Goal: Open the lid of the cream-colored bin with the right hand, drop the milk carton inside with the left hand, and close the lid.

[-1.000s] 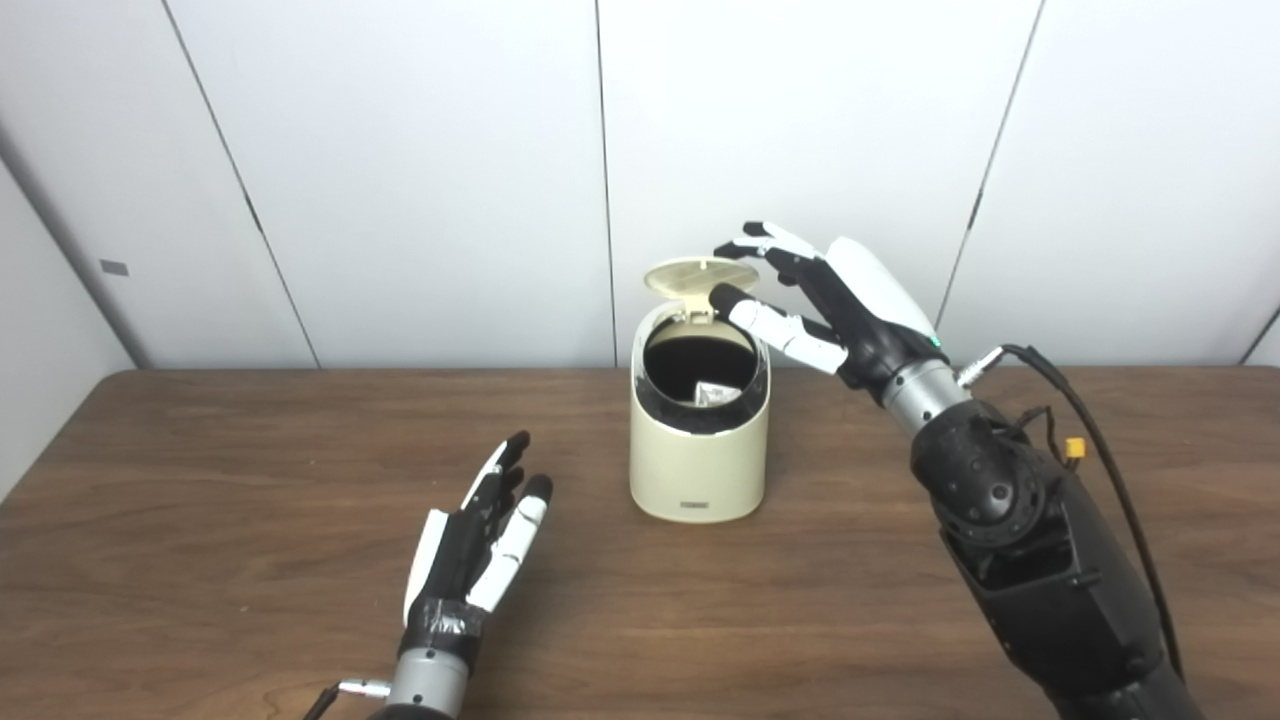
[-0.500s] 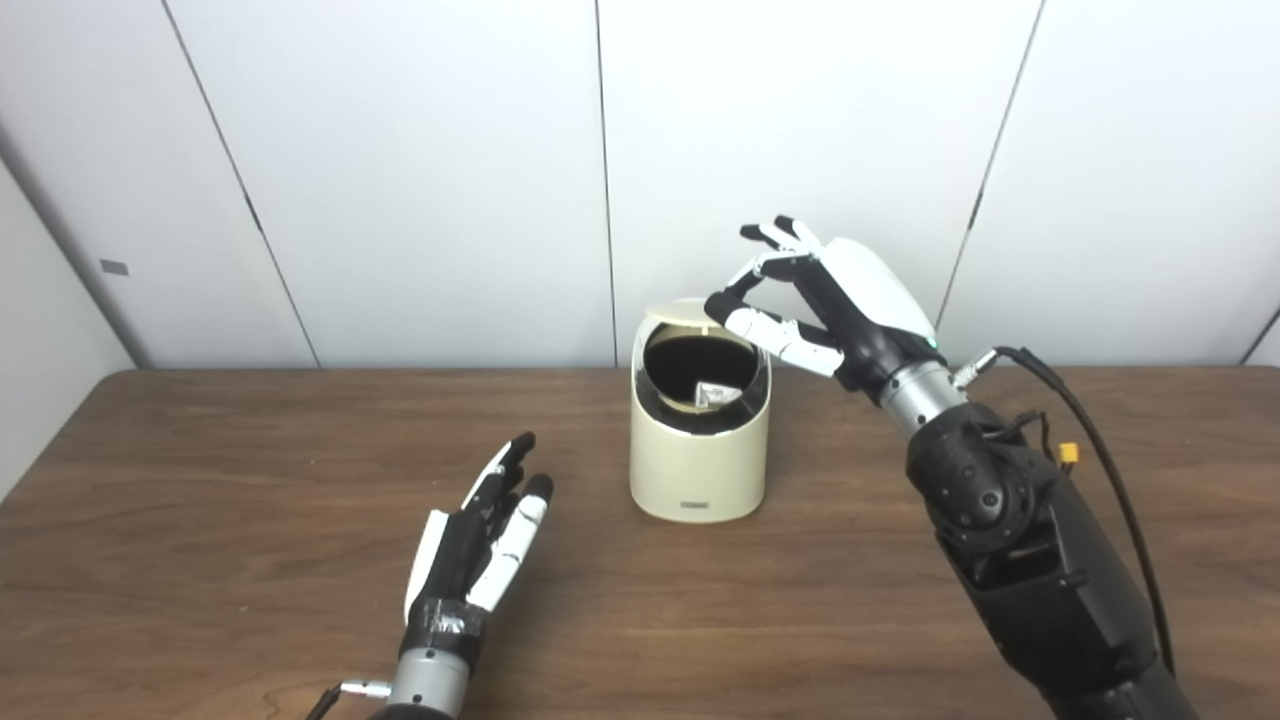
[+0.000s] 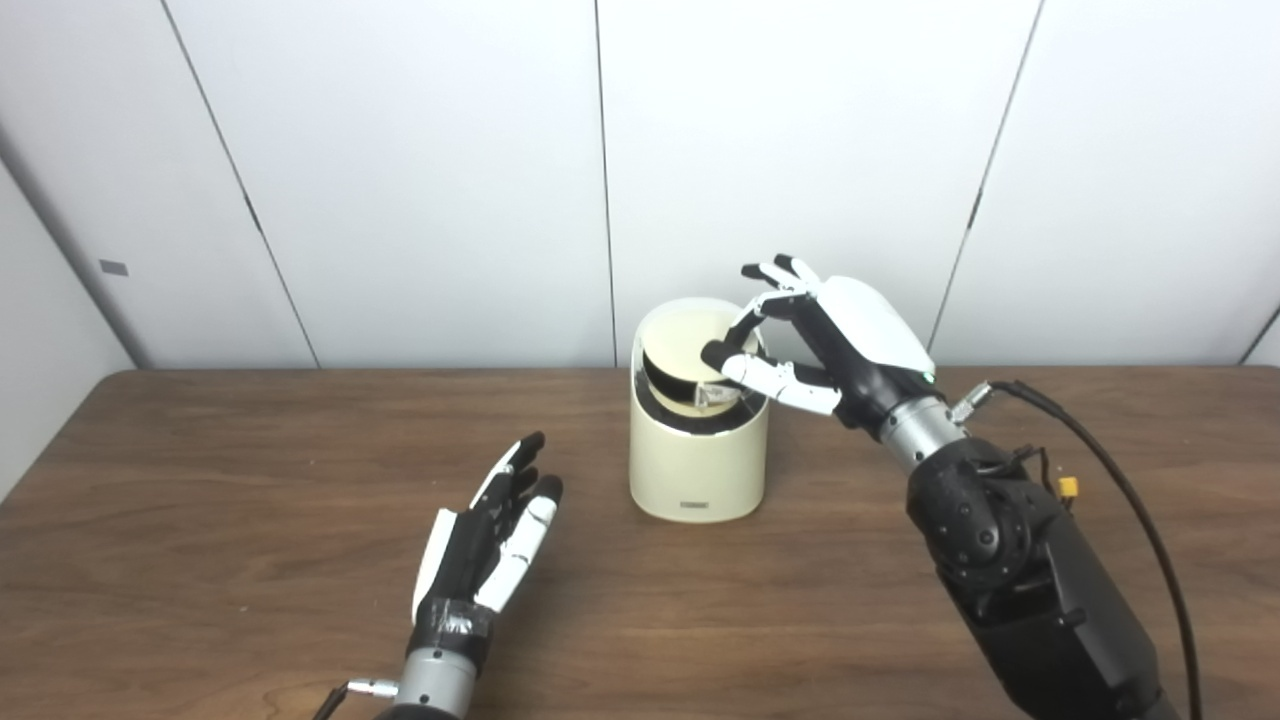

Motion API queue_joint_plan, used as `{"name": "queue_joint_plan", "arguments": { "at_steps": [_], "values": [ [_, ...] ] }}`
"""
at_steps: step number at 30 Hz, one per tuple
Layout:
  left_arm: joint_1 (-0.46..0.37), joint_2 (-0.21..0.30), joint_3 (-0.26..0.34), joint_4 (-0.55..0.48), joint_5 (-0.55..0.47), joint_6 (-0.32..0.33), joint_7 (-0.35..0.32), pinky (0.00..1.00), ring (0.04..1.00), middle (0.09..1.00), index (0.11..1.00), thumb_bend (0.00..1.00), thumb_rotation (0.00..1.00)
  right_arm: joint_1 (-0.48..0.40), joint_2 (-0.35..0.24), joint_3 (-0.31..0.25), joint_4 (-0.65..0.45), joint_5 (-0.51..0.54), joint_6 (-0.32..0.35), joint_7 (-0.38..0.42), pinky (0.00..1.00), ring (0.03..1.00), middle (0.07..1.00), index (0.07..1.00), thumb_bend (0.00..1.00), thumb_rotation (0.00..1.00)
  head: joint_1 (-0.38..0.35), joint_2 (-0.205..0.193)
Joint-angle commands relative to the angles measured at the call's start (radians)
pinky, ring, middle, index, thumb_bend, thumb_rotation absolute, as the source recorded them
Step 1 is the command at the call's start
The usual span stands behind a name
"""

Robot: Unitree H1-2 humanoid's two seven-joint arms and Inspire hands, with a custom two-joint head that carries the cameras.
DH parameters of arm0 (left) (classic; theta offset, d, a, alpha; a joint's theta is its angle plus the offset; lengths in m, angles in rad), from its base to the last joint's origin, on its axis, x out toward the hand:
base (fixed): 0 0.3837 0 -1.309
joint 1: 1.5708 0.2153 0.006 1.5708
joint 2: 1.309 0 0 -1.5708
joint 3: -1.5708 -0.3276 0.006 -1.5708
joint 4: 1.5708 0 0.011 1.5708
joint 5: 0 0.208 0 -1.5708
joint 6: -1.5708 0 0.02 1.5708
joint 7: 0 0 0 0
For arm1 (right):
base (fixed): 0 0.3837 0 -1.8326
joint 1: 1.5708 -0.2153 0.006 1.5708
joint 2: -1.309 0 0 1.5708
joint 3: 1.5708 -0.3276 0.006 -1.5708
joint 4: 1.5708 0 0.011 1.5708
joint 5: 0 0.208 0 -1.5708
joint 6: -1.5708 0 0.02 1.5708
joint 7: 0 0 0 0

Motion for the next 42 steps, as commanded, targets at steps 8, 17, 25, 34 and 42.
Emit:
{"name": "queue_joint_plan", "arguments": {
  "at_steps": [8,17,25,34,42],
  "values": [
    [-0.024,0.011,-0.009,-0.050,0.011,0.004,-0.009,0.97,1.000,1.000,0.986,0.49,0.73,0.003,-0.021,0.053,0.006,-0.084,-0.030,0.031,1.00,1.000,0.958,0.661,0.55,0.95,0.006,0.004],
    [-0.028,0.015,-0.022,-0.056,0.023,0.019,-0.007,0.98,1.000,1.000,0.969,0.50,0.72,0.032,-0.030,0.072,0.014,-0.140,-0.067,0.014,1.00,1.000,0.965,0.697,0.54,0.95,0.008,0.002],
    [-0.028,0.016,-0.029,-0.060,0.051,0.028,-0.006,0.98,1.000,1.000,0.966,0.52,0.69,0.045,-0.043,0.099,0.039,-0.248,-0.121,-0.038,1.00,1.000,0.950,0.674,0.55,0.92,0.011,0.003],
    [-0.030,0.013,-0.025,-0.056,0.043,0.019,-0.005,0.98,1.000,1.000,0.967,0.51,0.70,0.043,-0.056,0.142,0.029,-0.383,-0.154,-0.020,1.00,1.000,0.967,0.673,0.57,1.00,0.011,0.006],
    [-0.031,0.003,-0.030,-0.067,0.050,0.039,-0.003,0.99,1.000,1.000,0.975,0.52,0.67,0.036,-0.045,0.185,0.055,-0.496,-0.160,0.017,1.00,1.000,0.950,0.640,0.58,1.00,0.020,0.010]
  ]
}}
